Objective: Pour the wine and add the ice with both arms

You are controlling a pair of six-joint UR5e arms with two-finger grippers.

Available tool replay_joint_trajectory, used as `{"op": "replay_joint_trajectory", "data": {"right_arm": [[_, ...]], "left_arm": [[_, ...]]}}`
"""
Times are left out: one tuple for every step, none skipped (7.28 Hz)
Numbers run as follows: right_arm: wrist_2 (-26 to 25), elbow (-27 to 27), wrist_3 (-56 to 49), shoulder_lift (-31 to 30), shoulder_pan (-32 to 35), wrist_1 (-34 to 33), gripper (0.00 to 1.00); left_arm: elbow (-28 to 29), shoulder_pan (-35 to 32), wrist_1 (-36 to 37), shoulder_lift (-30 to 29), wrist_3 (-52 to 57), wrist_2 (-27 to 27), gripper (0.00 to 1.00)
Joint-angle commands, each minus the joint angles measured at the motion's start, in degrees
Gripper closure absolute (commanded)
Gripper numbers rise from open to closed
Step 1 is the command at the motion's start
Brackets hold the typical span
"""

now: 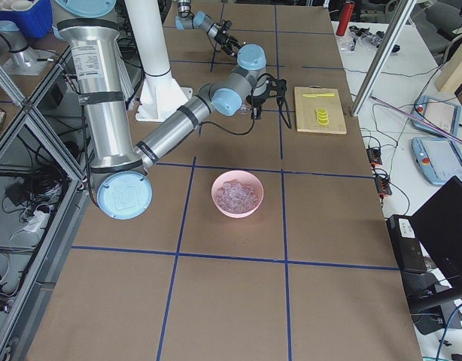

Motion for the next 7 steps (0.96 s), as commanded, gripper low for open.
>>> {"op": "replay_joint_trajectory", "data": {"right_arm": [[-0.1, 0.5, 0.1, 1.0, -0.6, -1.2, 1.00], [-0.1, 0.6, 0.1, 1.0, -0.7, -1.2, 1.00], [-0.2, 0.8, 0.1, 1.0, -0.8, -1.2, 1.00], [-0.1, 0.8, 0.1, 1.0, -1.2, -1.2, 1.00], [0.0, 0.9, 0.1, 1.0, -1.2, -1.2, 1.00], [0.0, 1.1, 0.1, 1.1, -1.5, -1.2, 1.00], [-0.1, 1.1, 0.1, 2.0, -2.8, -1.2, 1.00]], "left_arm": [[-6.8, 0.1, -0.1, 9.3, -2.2, -9.8, 0.00], [-7.5, 0.2, -0.1, 10.8, -4.1, -14.4, 0.00], [-7.7, 0.4, -0.2, 10.8, -4.6, -18.5, 0.00], [-8.6, 0.7, -0.2, 10.8, -6.9, -23.1, 0.00], [-10.5, 1.0, -0.2, 11.4, -7.5, -27.4, 0.00], [-13.4, 1.1, 0.1, 13.0, -8.8, -31.4, 0.00], [-15.5, 1.1, 0.1, 13.9, -11.0, -35.6, 0.00]]}}
